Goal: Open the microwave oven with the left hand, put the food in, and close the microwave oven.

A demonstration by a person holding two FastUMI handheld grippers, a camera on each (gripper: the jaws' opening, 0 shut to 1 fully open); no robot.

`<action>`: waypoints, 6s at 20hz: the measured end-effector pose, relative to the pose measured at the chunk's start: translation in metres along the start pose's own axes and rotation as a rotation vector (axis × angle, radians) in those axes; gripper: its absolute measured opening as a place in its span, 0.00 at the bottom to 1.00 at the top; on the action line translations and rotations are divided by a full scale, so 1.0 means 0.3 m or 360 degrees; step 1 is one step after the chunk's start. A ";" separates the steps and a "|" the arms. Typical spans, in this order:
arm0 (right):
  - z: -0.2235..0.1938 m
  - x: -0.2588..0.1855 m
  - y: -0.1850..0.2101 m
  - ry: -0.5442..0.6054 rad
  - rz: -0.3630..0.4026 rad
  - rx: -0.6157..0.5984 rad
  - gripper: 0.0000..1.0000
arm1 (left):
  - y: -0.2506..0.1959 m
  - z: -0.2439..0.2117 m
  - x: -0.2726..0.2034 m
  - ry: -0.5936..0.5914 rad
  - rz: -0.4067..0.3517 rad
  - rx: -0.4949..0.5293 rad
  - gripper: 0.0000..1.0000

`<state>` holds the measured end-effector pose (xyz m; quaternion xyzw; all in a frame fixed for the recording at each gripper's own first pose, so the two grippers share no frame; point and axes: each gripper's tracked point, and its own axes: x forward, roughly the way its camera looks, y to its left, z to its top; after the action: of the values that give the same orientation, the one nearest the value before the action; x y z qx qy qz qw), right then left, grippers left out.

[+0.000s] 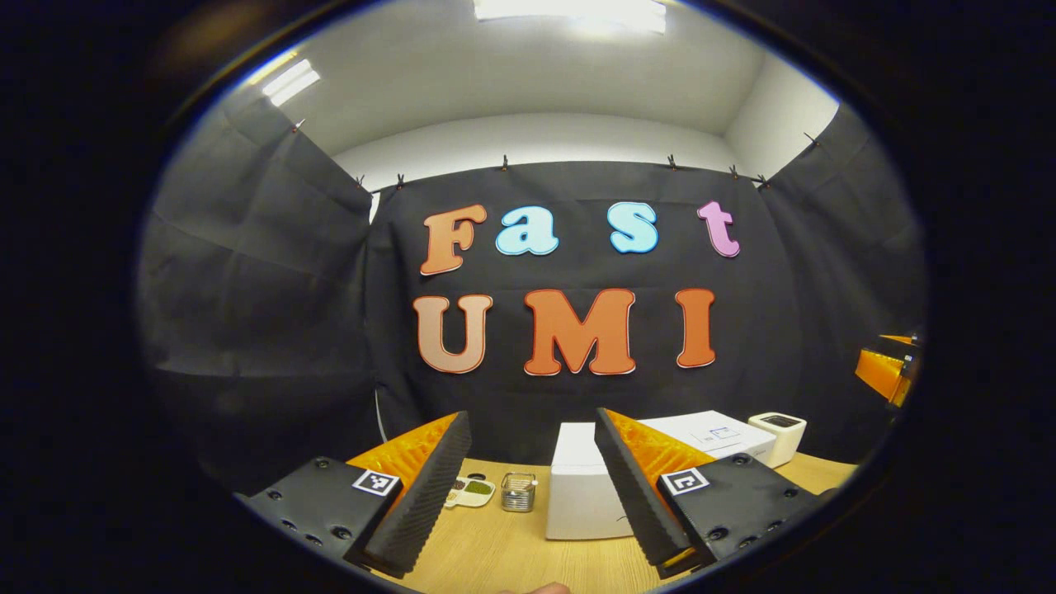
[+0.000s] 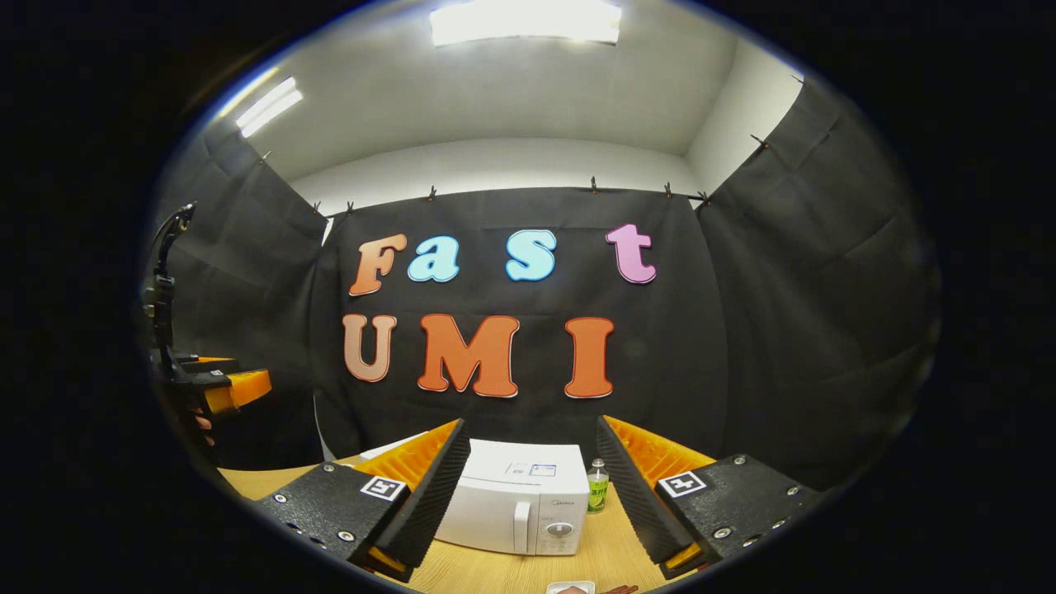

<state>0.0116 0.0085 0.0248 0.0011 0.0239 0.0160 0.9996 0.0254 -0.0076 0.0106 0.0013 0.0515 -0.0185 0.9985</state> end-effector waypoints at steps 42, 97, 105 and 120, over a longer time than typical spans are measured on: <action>-0.219 -0.210 -0.501 0.0147 -0.0206 0.0023 0.96 | -0.952 -0.554 0.005 0.0191 -0.0556 0.0081 0.99; -0.448 -0.200 -0.594 0.0307 -0.0287 0.0050 0.96 | -1.156 -1.048 0.212 0.0583 -0.0492 -0.0052 0.17; -0.472 -0.200 -0.544 0.0339 -0.0240 0.0148 0.96 | -1.084 -0.944 0.145 0.0491 -0.0612 -0.0115 0.05; -0.502 -0.206 -0.616 0.0368 -0.0302 0.0134 0.96 | -1.166 -0.953 0.227 0.0473 -0.0345 0.0043 0.62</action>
<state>-0.0514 -0.1781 -0.1231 0.0388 0.1394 -0.0796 0.9863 0.0509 -0.3583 -0.2809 0.0117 0.1980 -0.1262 0.9720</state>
